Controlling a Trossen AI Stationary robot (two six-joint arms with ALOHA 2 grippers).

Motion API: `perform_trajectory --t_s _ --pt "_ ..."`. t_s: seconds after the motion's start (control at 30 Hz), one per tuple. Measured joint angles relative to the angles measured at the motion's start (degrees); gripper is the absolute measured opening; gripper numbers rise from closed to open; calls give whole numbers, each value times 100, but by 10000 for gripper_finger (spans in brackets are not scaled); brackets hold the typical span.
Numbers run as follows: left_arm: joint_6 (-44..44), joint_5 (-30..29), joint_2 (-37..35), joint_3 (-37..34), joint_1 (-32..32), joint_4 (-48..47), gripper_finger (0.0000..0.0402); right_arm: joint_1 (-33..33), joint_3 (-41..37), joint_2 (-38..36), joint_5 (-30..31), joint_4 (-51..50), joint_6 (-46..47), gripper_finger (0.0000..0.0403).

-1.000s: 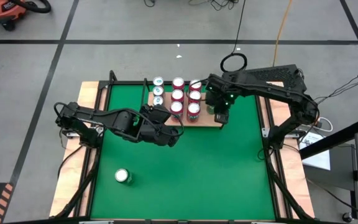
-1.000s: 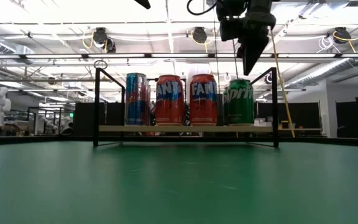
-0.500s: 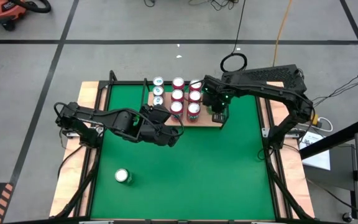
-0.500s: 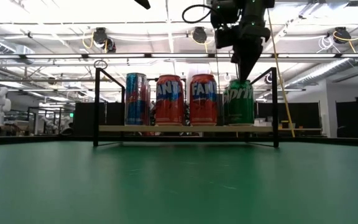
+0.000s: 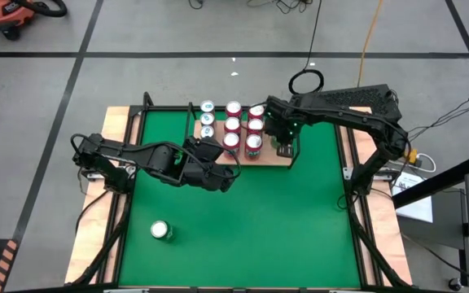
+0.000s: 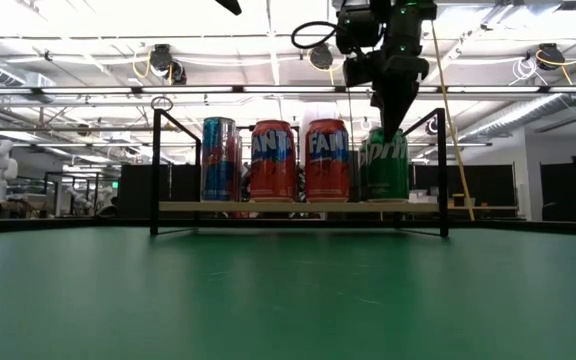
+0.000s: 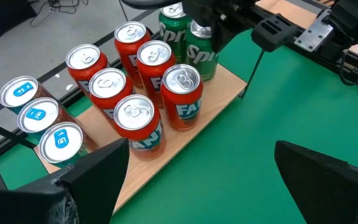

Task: Place canned beverage on shelf
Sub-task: Put the green soda can on the shelf aligned with the other green soda can

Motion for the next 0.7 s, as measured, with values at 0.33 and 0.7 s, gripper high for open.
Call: perform_trajectory --t_s 0.33,0.7 --pt "2 0 0 0 0 0 392 -91 0 0 25 60 -158 2" --pt "2 2 0 0 0 0 393 -91 0 0 121 82 -338 2"
